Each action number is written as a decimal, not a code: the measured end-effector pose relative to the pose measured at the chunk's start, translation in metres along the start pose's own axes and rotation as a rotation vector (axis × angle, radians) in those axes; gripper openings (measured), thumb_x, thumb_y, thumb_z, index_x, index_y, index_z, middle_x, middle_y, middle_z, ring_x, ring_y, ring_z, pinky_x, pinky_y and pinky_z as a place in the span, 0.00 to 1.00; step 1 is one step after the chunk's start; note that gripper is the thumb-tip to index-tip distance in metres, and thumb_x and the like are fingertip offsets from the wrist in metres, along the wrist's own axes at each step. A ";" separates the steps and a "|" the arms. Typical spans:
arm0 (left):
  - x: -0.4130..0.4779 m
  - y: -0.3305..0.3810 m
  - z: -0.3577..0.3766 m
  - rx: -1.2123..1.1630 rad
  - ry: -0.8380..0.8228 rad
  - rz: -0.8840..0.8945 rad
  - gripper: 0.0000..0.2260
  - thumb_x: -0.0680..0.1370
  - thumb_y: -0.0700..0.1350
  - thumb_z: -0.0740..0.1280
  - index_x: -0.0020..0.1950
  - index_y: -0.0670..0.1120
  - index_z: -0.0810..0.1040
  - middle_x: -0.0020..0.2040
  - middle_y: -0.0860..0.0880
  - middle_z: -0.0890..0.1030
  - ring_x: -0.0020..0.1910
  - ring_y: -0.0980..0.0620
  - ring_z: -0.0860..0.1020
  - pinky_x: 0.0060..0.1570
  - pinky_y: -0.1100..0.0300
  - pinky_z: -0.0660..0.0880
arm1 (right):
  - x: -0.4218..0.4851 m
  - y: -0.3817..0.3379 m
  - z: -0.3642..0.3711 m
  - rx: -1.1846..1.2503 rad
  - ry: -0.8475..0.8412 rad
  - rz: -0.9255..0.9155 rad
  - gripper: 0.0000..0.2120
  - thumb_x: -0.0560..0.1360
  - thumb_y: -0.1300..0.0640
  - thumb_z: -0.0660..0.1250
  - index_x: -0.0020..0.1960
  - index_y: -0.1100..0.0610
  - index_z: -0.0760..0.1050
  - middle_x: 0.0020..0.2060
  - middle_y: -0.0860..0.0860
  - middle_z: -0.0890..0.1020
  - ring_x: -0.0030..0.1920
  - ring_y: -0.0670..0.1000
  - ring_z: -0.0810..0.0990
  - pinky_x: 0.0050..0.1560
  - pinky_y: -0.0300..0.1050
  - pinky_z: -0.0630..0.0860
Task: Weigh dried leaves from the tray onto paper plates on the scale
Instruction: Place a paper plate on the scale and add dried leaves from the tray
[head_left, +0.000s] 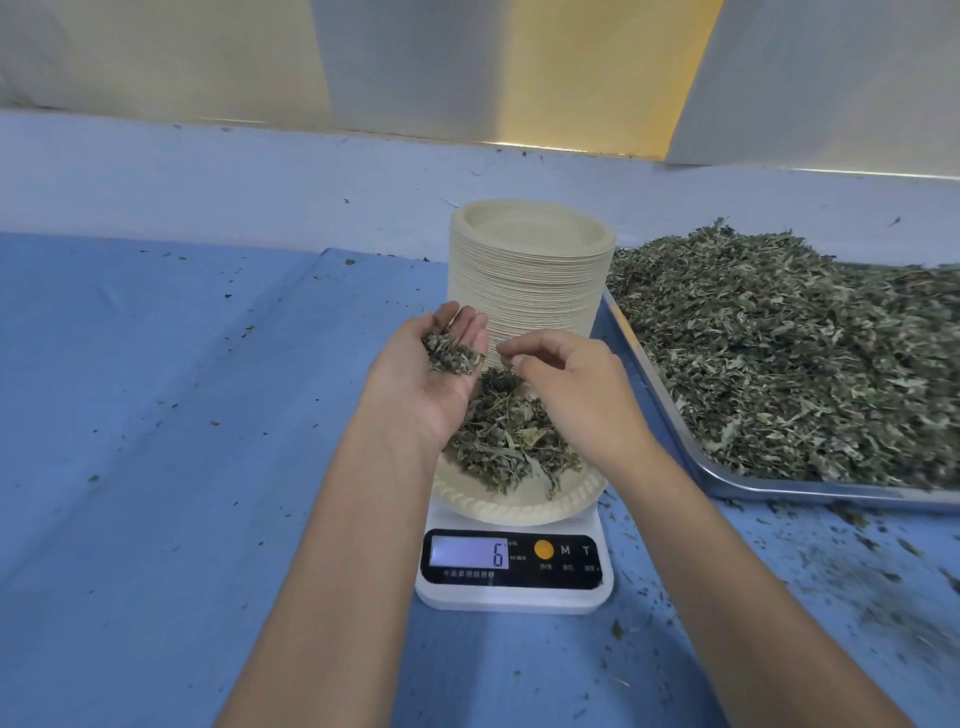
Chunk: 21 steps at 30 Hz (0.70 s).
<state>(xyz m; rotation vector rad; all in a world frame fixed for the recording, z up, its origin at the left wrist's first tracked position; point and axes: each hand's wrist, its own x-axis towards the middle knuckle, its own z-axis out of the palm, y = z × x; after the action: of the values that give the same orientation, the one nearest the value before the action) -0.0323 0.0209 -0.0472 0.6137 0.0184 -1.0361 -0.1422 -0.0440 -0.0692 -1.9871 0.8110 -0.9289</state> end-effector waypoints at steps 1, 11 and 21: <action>0.000 0.000 0.000 0.011 0.001 0.002 0.13 0.82 0.40 0.56 0.43 0.37 0.75 0.43 0.42 0.79 0.50 0.47 0.78 0.52 0.57 0.75 | 0.000 -0.001 0.000 0.030 0.018 -0.003 0.08 0.75 0.59 0.66 0.49 0.50 0.82 0.39 0.39 0.81 0.42 0.38 0.78 0.44 0.29 0.73; -0.007 -0.014 0.009 0.267 -0.091 0.015 0.12 0.82 0.42 0.57 0.46 0.39 0.77 0.39 0.44 0.79 0.30 0.51 0.80 0.28 0.60 0.78 | -0.008 -0.017 0.010 0.150 0.010 -0.153 0.13 0.69 0.60 0.75 0.52 0.52 0.81 0.44 0.43 0.81 0.40 0.39 0.78 0.43 0.31 0.74; -0.001 -0.017 0.005 0.421 -0.090 0.126 0.14 0.83 0.42 0.53 0.51 0.39 0.77 0.56 0.41 0.80 0.50 0.49 0.79 0.45 0.61 0.77 | -0.002 -0.011 0.001 0.229 0.061 -0.059 0.09 0.69 0.61 0.75 0.41 0.48 0.81 0.33 0.43 0.83 0.37 0.41 0.81 0.43 0.37 0.78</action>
<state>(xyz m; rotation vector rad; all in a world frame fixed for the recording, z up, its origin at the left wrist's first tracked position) -0.0476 0.0134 -0.0506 0.9358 -0.3202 -0.9497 -0.1393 -0.0367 -0.0607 -1.7997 0.6505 -1.0714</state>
